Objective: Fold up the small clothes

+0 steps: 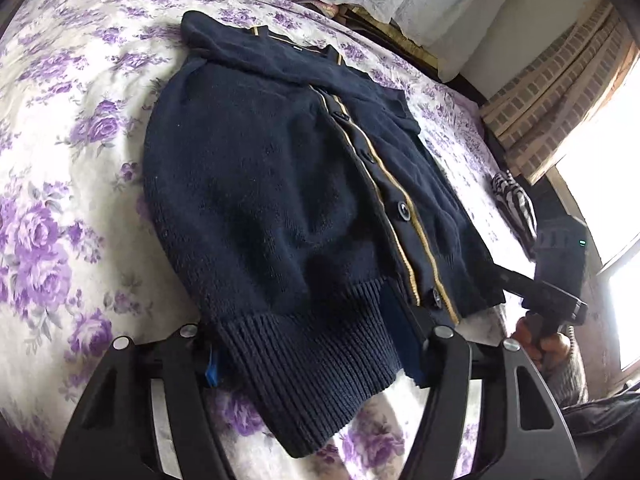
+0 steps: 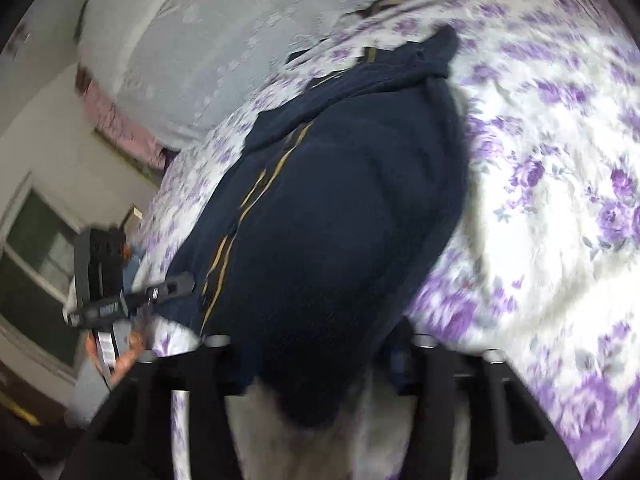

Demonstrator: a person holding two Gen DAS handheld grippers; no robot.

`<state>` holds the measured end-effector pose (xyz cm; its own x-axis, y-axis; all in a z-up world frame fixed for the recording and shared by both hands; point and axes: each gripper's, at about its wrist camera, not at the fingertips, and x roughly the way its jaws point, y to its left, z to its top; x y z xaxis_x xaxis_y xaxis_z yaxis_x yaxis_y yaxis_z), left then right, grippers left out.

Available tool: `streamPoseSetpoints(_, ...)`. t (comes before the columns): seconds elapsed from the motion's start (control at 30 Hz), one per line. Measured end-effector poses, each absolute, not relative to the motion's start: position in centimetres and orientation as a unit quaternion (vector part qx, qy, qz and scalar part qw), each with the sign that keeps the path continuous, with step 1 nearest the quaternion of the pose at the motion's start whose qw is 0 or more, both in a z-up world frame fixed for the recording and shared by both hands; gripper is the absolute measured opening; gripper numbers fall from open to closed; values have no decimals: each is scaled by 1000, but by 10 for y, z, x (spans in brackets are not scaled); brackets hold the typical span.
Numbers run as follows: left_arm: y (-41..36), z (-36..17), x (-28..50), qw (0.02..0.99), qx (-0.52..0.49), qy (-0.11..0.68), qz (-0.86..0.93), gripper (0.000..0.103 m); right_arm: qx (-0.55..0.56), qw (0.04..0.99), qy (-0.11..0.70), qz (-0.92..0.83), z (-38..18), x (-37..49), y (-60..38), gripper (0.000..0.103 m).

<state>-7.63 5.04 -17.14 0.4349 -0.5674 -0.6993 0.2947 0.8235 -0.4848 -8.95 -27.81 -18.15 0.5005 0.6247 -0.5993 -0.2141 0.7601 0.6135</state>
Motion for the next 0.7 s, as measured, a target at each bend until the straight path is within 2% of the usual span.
streamPoseSetpoints(0.03,52,-171,-77,837,-148,463,-253,50,249,830,432,249,-183,-89,-281,23)
streamPoseSetpoints(0.07,54,-171,-78,839,-150,461,-248,41,253,830,431,250,-184,-91,-283,22)
streamPoseSetpoints(0.1,56,-171,-78,839,-154,460,-248,38,248,832,429,250,-183,-92,-281,22)
streamPoseSetpoints(0.17,60,-171,-79,839,-162,457,-246,21,230,838,429,247,-181,-94,-275,23)
streamPoseSetpoints(0.33,62,-178,-76,831,-168,474,-235,24,222,838,435,245,-182,-92,-272,25)
streamPoseSetpoints(0.4,66,-180,-76,827,-188,467,-251,30,221,840,434,241,-183,-95,-272,23)
streamPoseSetpoints(0.43,68,-182,-75,823,-202,461,-263,38,219,841,433,240,-182,-95,-272,23)
streamPoseSetpoints(0.5,73,-183,-74,814,-225,461,-273,35,214,844,431,237,-181,-96,-270,22)
streamPoseSetpoints(0.57,71,-182,-76,818,-215,461,-268,22,206,849,428,233,-179,-97,-268,20)
streamPoseSetpoints(0.7,70,-170,-82,836,-198,437,-265,10,202,858,407,238,-170,-102,-270,15)
